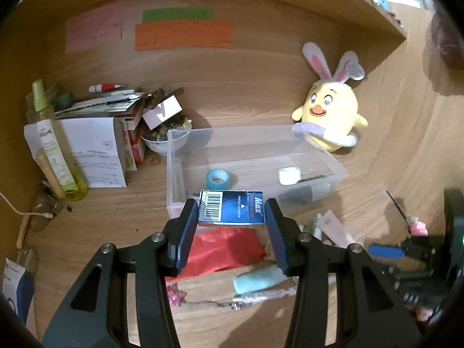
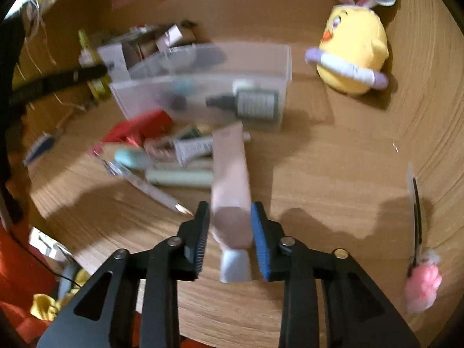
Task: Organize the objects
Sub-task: 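Carry the card and pink tube over the clear plastic bin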
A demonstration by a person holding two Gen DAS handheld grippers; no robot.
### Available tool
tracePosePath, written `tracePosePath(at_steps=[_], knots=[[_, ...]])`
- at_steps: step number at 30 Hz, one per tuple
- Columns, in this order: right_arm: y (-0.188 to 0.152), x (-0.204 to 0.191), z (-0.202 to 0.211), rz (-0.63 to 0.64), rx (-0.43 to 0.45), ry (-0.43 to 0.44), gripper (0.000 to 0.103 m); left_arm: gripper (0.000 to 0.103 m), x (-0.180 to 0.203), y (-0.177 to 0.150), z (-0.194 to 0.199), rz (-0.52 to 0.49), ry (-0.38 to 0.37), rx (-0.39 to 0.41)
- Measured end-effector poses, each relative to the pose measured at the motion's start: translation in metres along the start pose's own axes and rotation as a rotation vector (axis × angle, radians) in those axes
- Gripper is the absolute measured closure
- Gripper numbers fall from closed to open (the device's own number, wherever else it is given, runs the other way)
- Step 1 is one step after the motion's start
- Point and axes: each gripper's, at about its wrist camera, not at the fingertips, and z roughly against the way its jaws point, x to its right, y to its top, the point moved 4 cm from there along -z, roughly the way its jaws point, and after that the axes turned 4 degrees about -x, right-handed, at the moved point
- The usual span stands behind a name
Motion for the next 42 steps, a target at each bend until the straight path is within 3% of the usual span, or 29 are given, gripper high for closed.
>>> tracePosePath(at_steps=[5,7,11,20,29,34,42], knots=[[-0.008,0.007,-0.011,-0.011,-0.003,-0.015,0.068,0.056,-0.001,0.014,-0.023,0.015,0.006,-0.036],[-0.008,0.008,-0.011,-0.009,0.003,-0.010,0.074,0.056,-0.002,0.020,-0.034,0.019,0.012,-0.053],[-0.008,0.009,-0.009,-0.016,0.014,-0.005,0.074,0.056,-0.005,0.034,-0.056,0.030,0.020,-0.095],[-0.002,0.015,0.028,-0.032,0.093,0.001,0.074,0.056,-0.008,0.055,-0.099,0.048,0.000,-0.192],[0.069,0.017,0.047,-0.005,0.226,-0.015,0.074,0.056,-0.003,0.048,-0.141,0.025,-0.004,-0.309],[0.114,0.014,0.028,0.017,0.221,-0.012,0.074,0.056,-0.004,0.044,-0.149,0.035,-0.042,-0.346],[0.173,0.013,-0.025,0.006,0.139,0.017,0.074,0.055,-0.004,0.049,-0.140,0.027,-0.071,-0.317]])
